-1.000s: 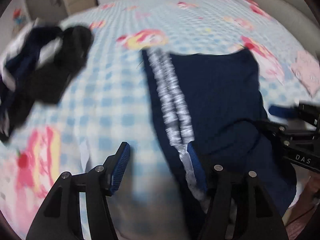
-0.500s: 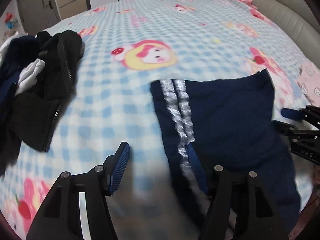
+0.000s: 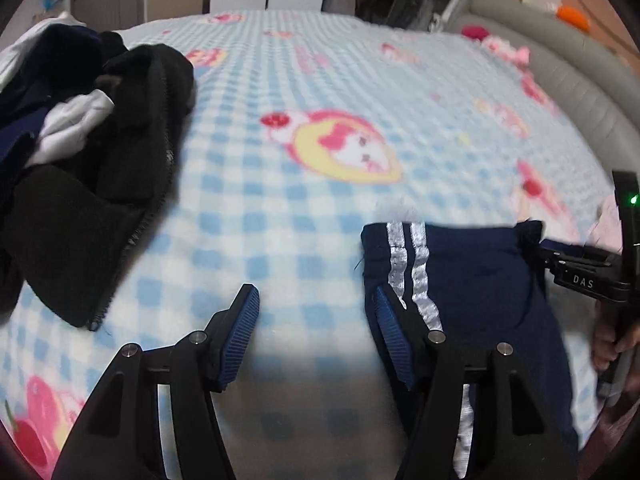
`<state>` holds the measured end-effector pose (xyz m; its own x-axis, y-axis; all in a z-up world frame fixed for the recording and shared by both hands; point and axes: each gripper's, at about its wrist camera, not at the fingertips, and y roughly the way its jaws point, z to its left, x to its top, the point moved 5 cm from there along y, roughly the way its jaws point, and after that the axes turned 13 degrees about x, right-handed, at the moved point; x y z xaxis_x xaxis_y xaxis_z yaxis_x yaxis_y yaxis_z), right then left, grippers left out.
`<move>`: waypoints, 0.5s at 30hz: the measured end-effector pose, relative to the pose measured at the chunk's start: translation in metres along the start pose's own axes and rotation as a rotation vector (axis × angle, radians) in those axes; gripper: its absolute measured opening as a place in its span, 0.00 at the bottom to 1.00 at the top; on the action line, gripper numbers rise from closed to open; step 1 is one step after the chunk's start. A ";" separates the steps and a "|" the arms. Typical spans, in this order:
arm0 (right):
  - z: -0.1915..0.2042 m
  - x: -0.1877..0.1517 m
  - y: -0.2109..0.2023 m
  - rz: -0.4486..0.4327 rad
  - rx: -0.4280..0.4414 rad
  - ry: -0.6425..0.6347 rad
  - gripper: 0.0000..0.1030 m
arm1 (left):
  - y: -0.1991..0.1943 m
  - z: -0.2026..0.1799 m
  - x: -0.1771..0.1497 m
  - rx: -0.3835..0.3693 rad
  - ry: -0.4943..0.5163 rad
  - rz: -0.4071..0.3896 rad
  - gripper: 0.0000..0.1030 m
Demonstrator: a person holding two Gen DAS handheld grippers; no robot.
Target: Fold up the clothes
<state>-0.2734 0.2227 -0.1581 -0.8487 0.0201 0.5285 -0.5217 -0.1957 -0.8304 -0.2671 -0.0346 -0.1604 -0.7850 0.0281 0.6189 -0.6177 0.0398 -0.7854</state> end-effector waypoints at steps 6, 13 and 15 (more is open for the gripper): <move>0.036 -0.026 -0.049 -0.058 0.145 -0.013 0.49 | -0.049 -0.046 -0.019 -0.056 0.149 -0.049 0.60; 0.088 -0.103 -0.051 0.053 0.243 -0.040 0.49 | -0.049 -0.053 -0.061 0.072 0.260 0.069 0.60; 0.090 -0.115 -0.053 0.050 0.232 -0.053 0.49 | -0.060 -0.047 -0.063 0.064 0.232 0.065 0.60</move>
<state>-0.1403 0.1423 -0.1589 -0.8641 -0.0460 0.5013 -0.4398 -0.4154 -0.7962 -0.1783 0.0080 -0.1514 -0.7961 0.2570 0.5479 -0.5738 -0.0328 -0.8184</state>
